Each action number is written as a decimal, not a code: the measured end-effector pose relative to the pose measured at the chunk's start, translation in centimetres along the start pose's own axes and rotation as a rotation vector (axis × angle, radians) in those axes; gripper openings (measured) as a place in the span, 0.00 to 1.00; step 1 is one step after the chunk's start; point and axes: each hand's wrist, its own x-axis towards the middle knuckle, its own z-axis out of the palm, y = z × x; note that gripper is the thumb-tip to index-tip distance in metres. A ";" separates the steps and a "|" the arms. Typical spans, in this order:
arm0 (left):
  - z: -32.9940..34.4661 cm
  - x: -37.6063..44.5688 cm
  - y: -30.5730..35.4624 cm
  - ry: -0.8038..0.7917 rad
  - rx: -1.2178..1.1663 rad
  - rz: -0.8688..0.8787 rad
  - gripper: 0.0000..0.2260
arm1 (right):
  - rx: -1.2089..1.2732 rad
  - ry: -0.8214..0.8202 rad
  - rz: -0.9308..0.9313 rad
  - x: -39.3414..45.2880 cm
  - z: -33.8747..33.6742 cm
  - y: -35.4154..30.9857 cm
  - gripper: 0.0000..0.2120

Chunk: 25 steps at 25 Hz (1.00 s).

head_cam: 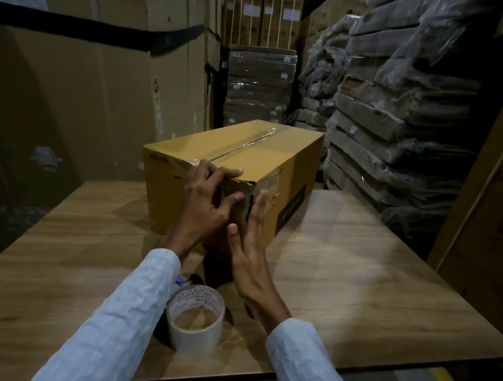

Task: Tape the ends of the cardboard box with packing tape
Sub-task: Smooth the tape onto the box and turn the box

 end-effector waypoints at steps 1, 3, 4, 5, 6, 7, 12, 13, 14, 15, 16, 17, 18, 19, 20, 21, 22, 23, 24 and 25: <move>0.0 0.0 0.0 0.003 0.005 0.001 0.17 | -0.022 -0.022 0.024 -0.1 -0.3 0.1 0.36; 0.1 0.0 -0.1 0.002 0.008 0.003 0.17 | -0.047 -0.085 0.084 -1.0 -0.8 0.7 0.36; 0.1 0.0 -0.1 -0.002 0.007 0.003 0.18 | -0.069 -0.124 0.118 -1.7 -1.1 1.1 0.37; 0.1 0.0 0.0 -0.003 0.008 0.003 0.18 | -0.097 -0.157 0.158 -2.4 -1.3 1.4 0.37; 0.1 0.0 0.0 -0.002 0.006 0.003 0.18 | -0.116 -0.172 0.197 -2.9 -1.6 1.4 0.37; 0.0 0.0 0.0 -0.002 0.002 0.004 0.18 | -0.121 -0.155 0.220 -3.1 -1.8 1.2 0.37; -0.3 0.0 -0.1 -0.041 -0.002 0.000 0.20 | -0.125 0.020 0.007 0.6 -1.6 -1.5 0.37; -0.4 0.1 -0.2 -0.051 -0.001 0.007 0.21 | -0.130 0.020 -0.016 0.9 -1.1 -1.6 0.38; -0.5 0.1 -0.4 -0.066 -0.008 0.013 0.23 | -0.137 0.018 -0.025 0.9 -0.7 -1.3 0.40; -0.7 0.1 -0.5 -0.083 -0.018 0.013 0.25 | -0.146 0.004 -0.019 0.5 -0.4 -0.9 0.41; -0.8 0.1 -0.6 -0.097 -0.023 0.010 0.27 | -0.151 -0.031 0.001 -0.2 -0.5 -0.4 0.41; -1.0 0.2 -0.6 -0.107 -0.026 0.008 0.29 | -0.166 -0.071 0.029 -0.9 -0.7 0.2 0.41; -1.0 0.3 -0.6 -0.113 -0.028 0.007 0.29 | -0.215 -0.094 0.053 -1.8 -1.2 0.8 0.41; -1.1 0.2 -0.6 -0.118 -0.029 0.003 0.29 | -0.300 -0.072 0.043 -2.5 -1.8 1.2 0.39; -1.1 0.2 -0.5 -0.121 -0.031 -0.004 0.29 | -0.399 -0.005 -0.005 -2.8 -2.4 1.3 0.37; -1.1 0.1 -0.4 -0.120 -0.037 -0.008 0.28 | -0.498 0.067 -0.091 -2.8 -2.9 1.4 0.34; -1.1 0.1 -0.3 -0.113 -0.045 -0.006 0.28 | -0.604 0.101 -0.206 -2.4 -3.3 1.3 0.32; -1.1 0.1 -0.3 -0.104 -0.053 0.002 0.27 | -0.723 0.085 -0.318 -1.7 -3.5 1.2 0.31; -1.1 0.1 -0.3 -0.100 -0.059 0.011 0.27 | -0.852 0.039 -0.401 -0.8 -3.7 1.1 0.32; -1.2 0.1 -0.3 -0.100 -0.063 0.018 0.27 | -0.969 -0.004 -0.451 0.0 -3.9 1.0 0.33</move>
